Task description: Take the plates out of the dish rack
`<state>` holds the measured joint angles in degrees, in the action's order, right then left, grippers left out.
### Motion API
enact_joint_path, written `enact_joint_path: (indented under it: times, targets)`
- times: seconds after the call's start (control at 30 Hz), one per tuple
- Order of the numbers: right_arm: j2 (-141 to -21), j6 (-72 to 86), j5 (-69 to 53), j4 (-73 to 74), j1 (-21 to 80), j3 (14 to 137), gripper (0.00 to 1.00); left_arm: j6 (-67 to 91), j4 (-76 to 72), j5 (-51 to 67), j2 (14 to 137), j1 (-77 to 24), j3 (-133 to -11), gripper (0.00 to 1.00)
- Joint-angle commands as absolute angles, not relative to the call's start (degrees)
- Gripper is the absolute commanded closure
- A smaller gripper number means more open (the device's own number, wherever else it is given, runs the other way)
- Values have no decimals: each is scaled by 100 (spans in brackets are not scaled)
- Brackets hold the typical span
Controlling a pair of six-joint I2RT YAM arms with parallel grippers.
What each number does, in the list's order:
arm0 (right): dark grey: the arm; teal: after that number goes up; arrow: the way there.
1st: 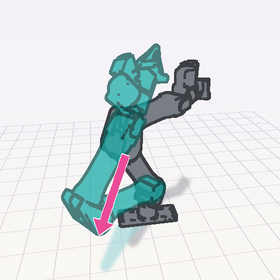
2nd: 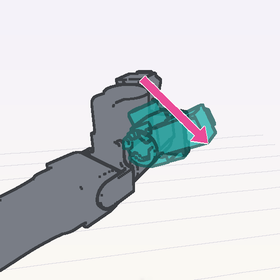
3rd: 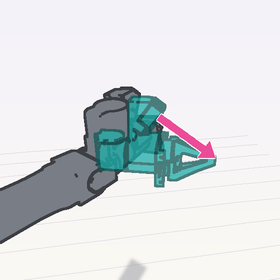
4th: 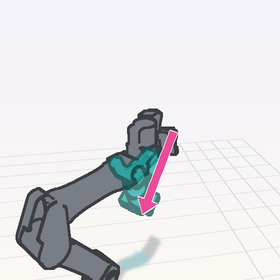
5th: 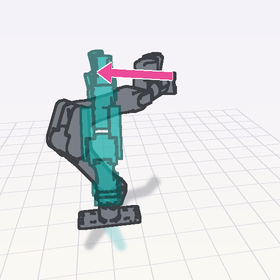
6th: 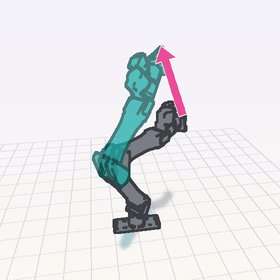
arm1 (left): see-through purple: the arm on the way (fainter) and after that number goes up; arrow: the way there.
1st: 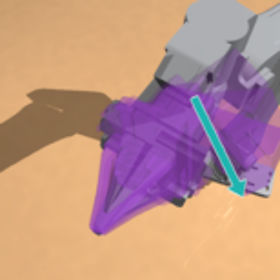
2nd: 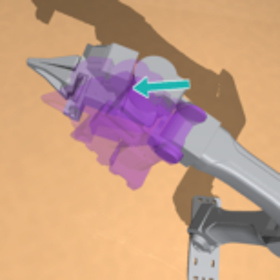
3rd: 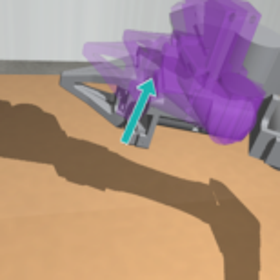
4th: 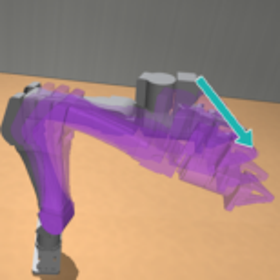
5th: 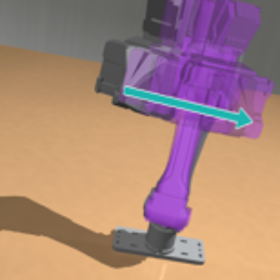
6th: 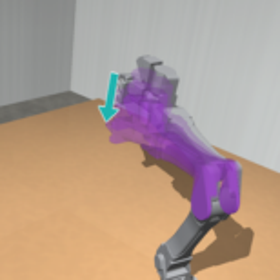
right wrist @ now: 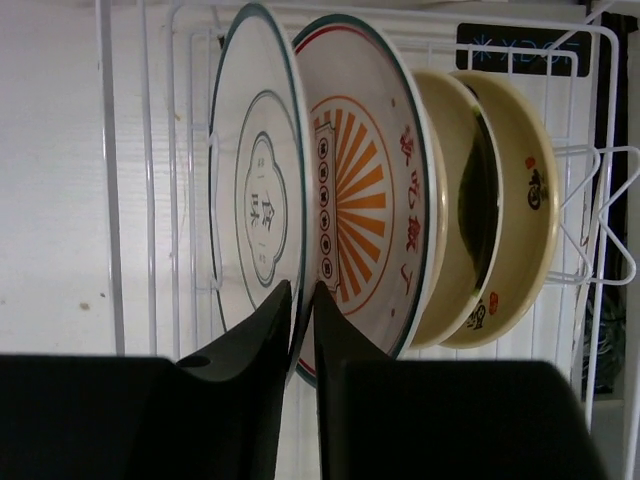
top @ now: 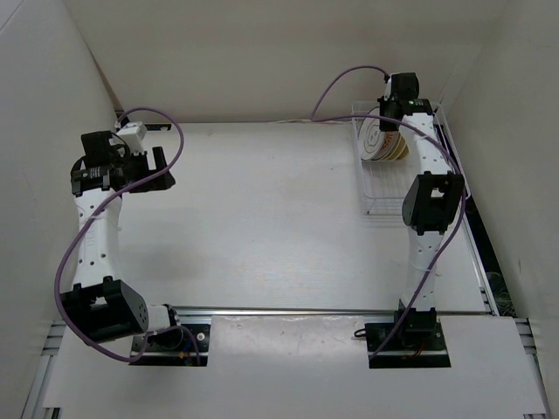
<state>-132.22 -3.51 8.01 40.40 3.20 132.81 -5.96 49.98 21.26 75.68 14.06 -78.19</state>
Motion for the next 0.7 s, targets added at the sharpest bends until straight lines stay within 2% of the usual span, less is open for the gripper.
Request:
enact_joint_path:
  times: [0.0,0.07,0.1,0.27,0.53,0.67]
  targets:
    - [-13298,-291,791,3876,360,13570,86,-571,5010,2364,7427,1397,-7761,0]
    - [-13298,-290,677,3876,360,13623,92,-571,5010,2364,7374,1397,-7708,0]
    - [-13298,-290,677,3876,360,13623,100,-571,5010,2364,7374,1397,-7708,0]
    - [-12894,-53,1001,3929,483,13623,100,-519,5010,2426,7269,1397,-7656,0]
    - [-11972,105,3135,3499,747,13447,100,-255,4843,2224,7321,1397,-7655,0]
    - [-11594,53,3506,3445,800,13334,100,-202,4843,2285,7269,1397,-7655,0]
